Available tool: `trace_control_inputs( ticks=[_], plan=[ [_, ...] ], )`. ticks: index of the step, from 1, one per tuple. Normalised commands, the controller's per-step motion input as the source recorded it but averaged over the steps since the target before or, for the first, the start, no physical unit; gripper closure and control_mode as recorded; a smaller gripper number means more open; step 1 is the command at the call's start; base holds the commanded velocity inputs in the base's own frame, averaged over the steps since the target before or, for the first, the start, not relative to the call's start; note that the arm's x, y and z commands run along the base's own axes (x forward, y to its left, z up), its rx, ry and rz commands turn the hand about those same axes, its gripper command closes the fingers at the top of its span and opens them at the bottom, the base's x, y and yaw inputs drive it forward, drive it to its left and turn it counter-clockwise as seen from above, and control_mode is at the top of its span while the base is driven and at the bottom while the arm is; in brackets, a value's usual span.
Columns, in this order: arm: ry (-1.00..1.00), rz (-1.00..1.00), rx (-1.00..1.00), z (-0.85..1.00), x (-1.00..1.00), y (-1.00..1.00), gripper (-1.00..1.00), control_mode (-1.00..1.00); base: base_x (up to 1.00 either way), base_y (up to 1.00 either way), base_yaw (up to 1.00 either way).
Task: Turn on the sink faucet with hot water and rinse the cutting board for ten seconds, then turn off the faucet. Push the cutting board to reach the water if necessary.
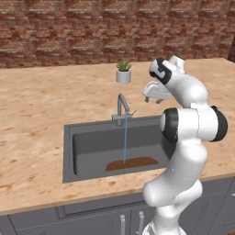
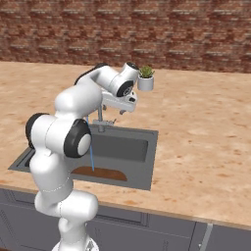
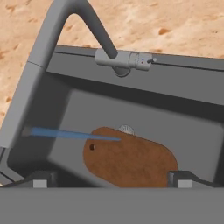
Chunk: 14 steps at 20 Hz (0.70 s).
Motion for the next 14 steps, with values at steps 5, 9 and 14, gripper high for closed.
trace_control_inputs(
  ticks=[5,9,14],
  plan=[
    [0.0,0.0,0.0,0.0,0.0,0.0,-1.0,-1.0,0.0,0.0,0.0],
    [0.0,0.0,0.0,0.0,0.0,0.0,-1.0,-1.0,0.0,0.0,0.0],
    [0.0,0.0,0.0,0.0,0.0,0.0,-1.0,-1.0,0.0,0.0,0.0]
  ],
)
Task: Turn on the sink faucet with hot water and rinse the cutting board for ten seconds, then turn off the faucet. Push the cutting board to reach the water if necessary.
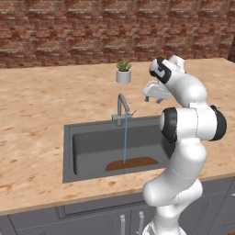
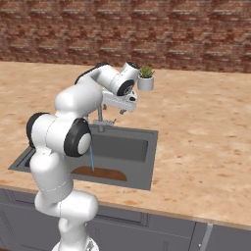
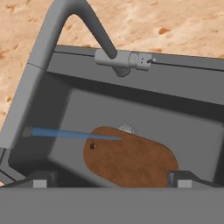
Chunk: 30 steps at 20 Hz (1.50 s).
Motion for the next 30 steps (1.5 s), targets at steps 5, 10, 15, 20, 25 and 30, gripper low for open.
trace_control_inputs(
  ticks=[5,10,15,20,25,30],
  plan=[
    [0.0,0.0,0.0,0.0,0.0,0.0,-1.0,-1.0,0.0,0.0,0.0],
    [0.0,0.0,0.0,0.0,0.0,0.0,-1.0,-1.0,0.0,0.0,0.0],
    [0.0,0.0,0.0,0.0,0.0,0.0,-1.0,-1.0,0.0,0.0,0.0],
    [0.0,0.0,0.0,0.0,0.0,0.0,-1.0,-1.0,0.0,0.0,0.0],
    [0.0,0.0,0.0,0.0,0.0,0.0,-1.0,-1.0,0.0,0.0,0.0],
    [0.0,0.0,0.0,0.0,0.0,0.0,-1.0,-1.0,0.0,0.0,0.0]
  ],
)
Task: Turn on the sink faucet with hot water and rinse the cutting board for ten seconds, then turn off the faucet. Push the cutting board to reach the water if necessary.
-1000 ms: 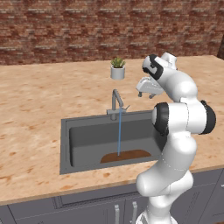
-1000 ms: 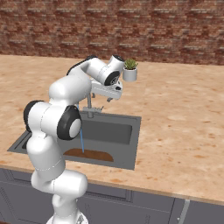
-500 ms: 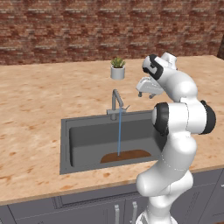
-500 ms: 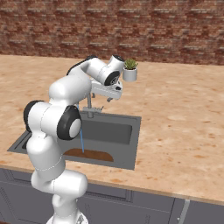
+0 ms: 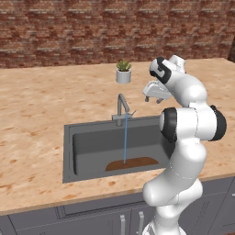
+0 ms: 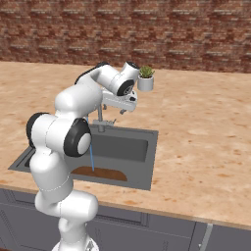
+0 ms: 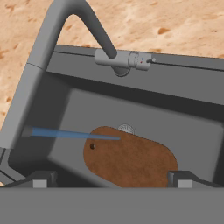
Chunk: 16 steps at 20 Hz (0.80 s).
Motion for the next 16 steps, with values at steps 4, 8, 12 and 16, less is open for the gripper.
trace_control_inputs(
  ticks=[4,8,12,16],
  plan=[
    [0.0,0.0,0.0,0.0,0.0,0.0,-1.0,-1.0,0.0,0.0,0.0],
    [0.0,0.0,0.0,0.0,0.0,0.0,-1.0,-1.0,0.0,0.0,0.0],
    [0.0,0.0,0.0,0.0,0.0,0.0,-1.0,-1.0,0.0,0.0,0.0],
    [0.0,0.0,0.0,0.0,0.0,0.0,-1.0,-1.0,0.0,0.0,0.0]
  ],
)
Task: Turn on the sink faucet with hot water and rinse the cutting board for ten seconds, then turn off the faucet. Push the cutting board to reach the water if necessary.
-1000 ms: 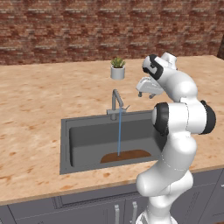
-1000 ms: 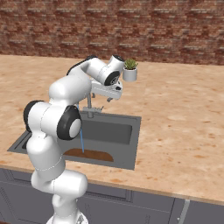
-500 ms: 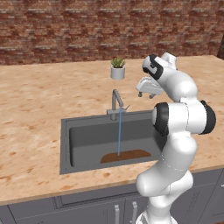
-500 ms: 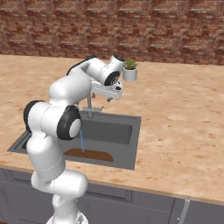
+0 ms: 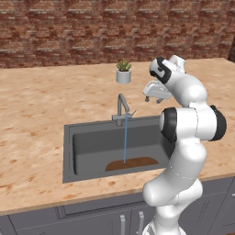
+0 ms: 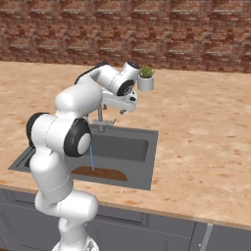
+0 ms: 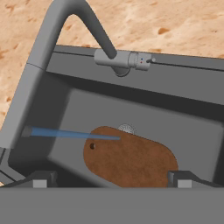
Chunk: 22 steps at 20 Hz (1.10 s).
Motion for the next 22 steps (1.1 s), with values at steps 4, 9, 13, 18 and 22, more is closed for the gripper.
trace_control_inputs(
  ticks=[4,9,13,18,22],
  plan=[
    [0.0,0.0,0.0,0.0,0.0,0.0,-1.0,-1.0,0.0,0.0,0.0],
    [0.0,0.0,0.0,0.0,0.0,0.0,-1.0,-1.0,0.0,0.0,0.0],
    [0.0,0.0,0.0,0.0,0.0,0.0,-1.0,-1.0,0.0,0.0,0.0],
    [0.0,0.0,0.0,0.0,0.0,0.0,-1.0,-1.0,0.0,0.0,0.0],
    [0.0,0.0,0.0,0.0,0.0,0.0,-1.0,-1.0,0.0,0.0,0.0]
  ],
)
